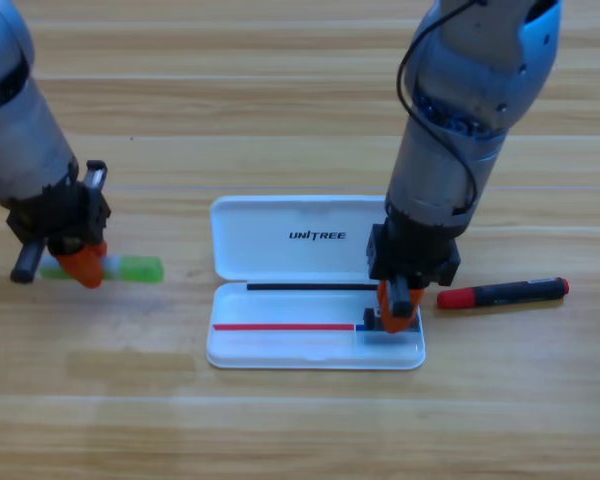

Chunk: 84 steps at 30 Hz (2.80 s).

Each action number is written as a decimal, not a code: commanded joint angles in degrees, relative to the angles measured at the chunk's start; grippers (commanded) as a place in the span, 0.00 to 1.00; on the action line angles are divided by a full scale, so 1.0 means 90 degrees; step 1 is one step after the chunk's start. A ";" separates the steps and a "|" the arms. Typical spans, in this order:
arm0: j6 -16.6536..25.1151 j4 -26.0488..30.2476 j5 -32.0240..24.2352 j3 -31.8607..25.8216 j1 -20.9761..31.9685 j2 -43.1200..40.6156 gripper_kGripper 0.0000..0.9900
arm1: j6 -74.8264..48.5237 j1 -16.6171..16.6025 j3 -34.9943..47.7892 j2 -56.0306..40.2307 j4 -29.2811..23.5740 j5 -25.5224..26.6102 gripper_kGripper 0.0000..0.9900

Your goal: Clean up eraser and pencils

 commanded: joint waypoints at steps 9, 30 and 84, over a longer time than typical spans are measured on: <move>-0.0213 0.0305 0.0042 -0.0082 0.0054 -0.0183 0.00 | -0.0045 0.0154 -0.0066 0.0706 0.0055 -0.0272 0.00; -0.0545 0.0412 -0.0007 -0.0336 -0.0317 -0.0086 0.00 | -0.0787 -0.0568 0.1906 -0.2976 0.0182 -0.0223 0.90; -0.2147 0.0598 -0.0212 -0.2299 -0.2475 0.2209 0.00 | -0.2086 -0.1760 0.1252 -0.0173 -0.0502 -0.0643 0.00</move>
